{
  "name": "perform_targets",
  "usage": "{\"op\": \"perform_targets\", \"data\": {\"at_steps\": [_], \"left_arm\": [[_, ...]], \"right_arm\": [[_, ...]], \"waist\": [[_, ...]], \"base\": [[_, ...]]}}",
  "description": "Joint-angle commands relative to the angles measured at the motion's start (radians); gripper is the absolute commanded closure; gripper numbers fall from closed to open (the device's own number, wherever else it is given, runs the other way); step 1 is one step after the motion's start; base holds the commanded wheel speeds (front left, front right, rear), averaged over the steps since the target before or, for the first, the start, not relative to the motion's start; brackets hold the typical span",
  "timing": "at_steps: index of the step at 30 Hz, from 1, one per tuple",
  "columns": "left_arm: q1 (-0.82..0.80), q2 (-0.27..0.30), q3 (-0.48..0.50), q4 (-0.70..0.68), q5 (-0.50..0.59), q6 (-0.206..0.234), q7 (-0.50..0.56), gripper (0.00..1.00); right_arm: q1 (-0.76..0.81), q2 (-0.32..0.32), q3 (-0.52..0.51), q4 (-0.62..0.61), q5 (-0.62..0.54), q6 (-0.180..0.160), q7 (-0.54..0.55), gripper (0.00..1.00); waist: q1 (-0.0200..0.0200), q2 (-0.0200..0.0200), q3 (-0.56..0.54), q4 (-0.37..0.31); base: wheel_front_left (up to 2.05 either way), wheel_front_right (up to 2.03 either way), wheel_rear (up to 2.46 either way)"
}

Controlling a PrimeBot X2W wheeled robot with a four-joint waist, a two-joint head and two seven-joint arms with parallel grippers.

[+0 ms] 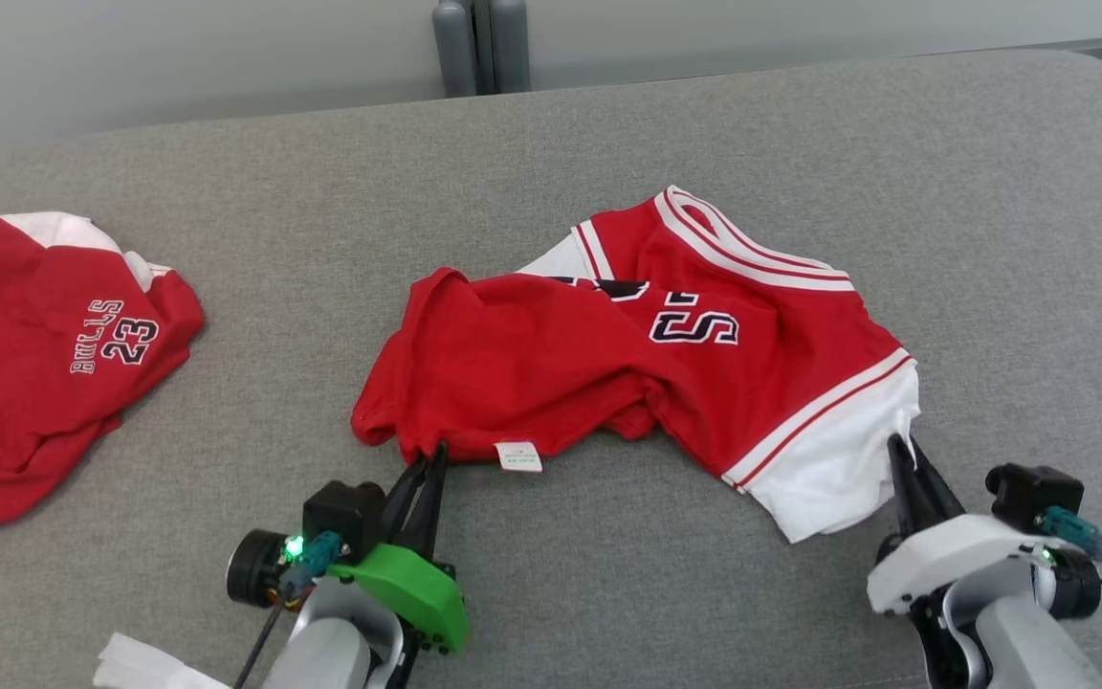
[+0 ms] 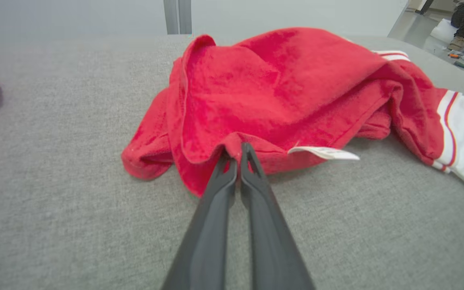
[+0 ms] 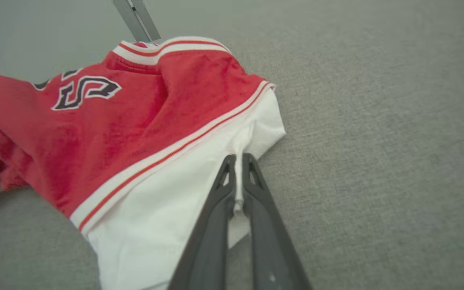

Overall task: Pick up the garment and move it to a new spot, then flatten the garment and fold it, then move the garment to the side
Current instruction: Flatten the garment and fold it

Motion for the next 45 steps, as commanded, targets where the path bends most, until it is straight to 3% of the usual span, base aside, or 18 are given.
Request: {"op": "perform_targets", "data": {"at_steps": [1, 5, 11, 18, 21, 28, 35, 45], "left_arm": [[-0.034, 0.004, 0.034, -0.048, 0.019, -0.01, -0.001, 1.0], [-0.11, 0.029, 0.065, -0.115, 0.049, -0.032, -0.001, 1.0], [-0.369, 0.081, 0.075, -0.116, 0.045, -0.053, -0.001, 1.0], [-0.796, 0.121, 0.074, -0.015, -0.09, -0.057, 0.051, 1.0], [-1.031, 0.155, 0.014, 0.038, -0.133, -0.057, 0.085, 1.0], [-1.343, 0.168, -0.009, 0.169, -0.205, -0.057, 0.089, 1.0], [-1.434, 0.153, -0.02, 0.302, -0.255, -0.057, 0.049, 1.0], [-1.268, 0.189, -0.079, 0.362, -0.349, -0.057, 0.005, 1.0]], "right_arm": [[-0.048, -0.016, 0.012, -0.051, 0.025, 0.0, 0.0, 1.0], [-0.149, -0.053, 0.041, -0.121, 0.048, 0.0, 0.0, 1.0], [-0.428, -0.118, 0.085, -0.129, 0.125, 0.0, 0.001, 1.0], [-0.892, -0.167, 0.081, -0.001, 0.292, 0.0, 0.087, 1.0], [-1.152, -0.187, 0.099, 0.07, 0.29, 0.0, 0.108, 1.0], [-1.48, -0.197, 0.139, 0.221, 0.25, 0.0, 0.093, 1.0], [-1.574, -0.181, 0.196, 0.355, 0.246, 0.0, 0.063, 1.0], [-1.373, -0.176, 0.306, 0.316, 0.375, 0.0, 0.025, 1.0]], "waist": [[0.0, -0.0001, 0.004, -0.001], [0.0, -0.0001, 0.023, -0.003], [0.0, -0.0001, 0.088, -0.005], [0.0, -0.0001, 0.211, -0.011], [0.0, -0.0001, 0.275, -0.01], [0.0, -0.0001, 0.328, -0.03], [0.0, -0.0001, 0.328, -0.056], [0.0, -0.0001, 0.335, -0.081]], "base": [[0.0, 0.0, 0.0], [0.0, 0.0, 0.0], [0.0, 0.0, 0.0], [0.0, 0.0, 0.0], [0.0, 0.0, 0.0], [0.0, 0.0, 0.0], [0.0, 0.0, 0.0], [0.0, 0.0, 0.0]]}}
